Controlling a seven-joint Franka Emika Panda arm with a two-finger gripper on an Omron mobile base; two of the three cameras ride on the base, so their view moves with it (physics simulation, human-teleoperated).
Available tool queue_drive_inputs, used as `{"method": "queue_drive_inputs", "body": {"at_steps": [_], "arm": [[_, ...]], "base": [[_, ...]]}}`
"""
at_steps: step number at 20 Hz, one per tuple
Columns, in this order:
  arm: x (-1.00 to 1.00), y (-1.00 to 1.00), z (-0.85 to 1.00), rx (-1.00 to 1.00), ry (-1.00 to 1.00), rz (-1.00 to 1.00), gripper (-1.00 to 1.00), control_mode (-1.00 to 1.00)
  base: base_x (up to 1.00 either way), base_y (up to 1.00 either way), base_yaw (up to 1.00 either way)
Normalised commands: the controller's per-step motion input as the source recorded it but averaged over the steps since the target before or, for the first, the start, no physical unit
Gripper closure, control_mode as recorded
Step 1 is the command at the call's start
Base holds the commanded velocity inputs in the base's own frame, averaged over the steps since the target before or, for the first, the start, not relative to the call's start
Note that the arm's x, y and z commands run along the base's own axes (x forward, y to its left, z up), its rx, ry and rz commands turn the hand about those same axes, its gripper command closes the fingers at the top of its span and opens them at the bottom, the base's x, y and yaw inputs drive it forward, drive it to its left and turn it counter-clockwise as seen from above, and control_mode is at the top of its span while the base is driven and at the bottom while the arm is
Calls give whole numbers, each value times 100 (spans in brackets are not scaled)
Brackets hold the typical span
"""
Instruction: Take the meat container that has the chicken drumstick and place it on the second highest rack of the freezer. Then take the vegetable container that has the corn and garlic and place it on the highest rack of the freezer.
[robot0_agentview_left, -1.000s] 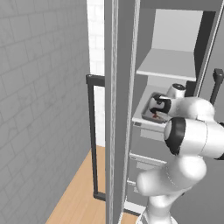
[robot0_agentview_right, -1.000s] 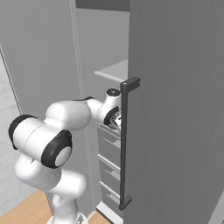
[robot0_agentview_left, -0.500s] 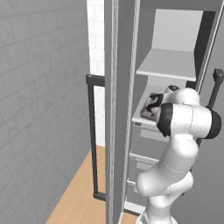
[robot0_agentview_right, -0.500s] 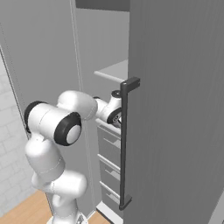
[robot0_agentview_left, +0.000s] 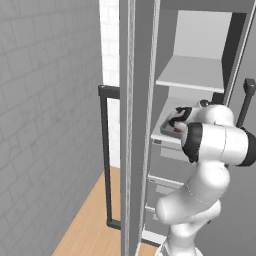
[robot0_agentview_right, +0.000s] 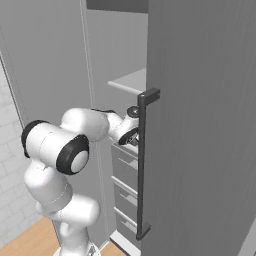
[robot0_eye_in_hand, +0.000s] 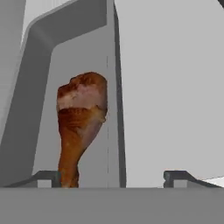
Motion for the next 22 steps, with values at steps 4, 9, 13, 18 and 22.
{"method": "queue_drive_inputs", "body": {"at_steps": [4, 9, 13, 18, 22], "arm": [[-100, 23, 50, -1, -7, 0, -100, -100], [-99, 49, 96, -1, 0, 0, -100, -100], [-95, 42, 100, 0, 1, -1, -100, -100], [-97, 24, 86, 5, 2, -6, -100, -100], [-100, 0, 56, 6, 0, -13, -100, -100]], "base": [[0, 0, 0], [0, 0, 0], [0, 0, 0], [0, 0, 0], [0, 0, 0]]}}
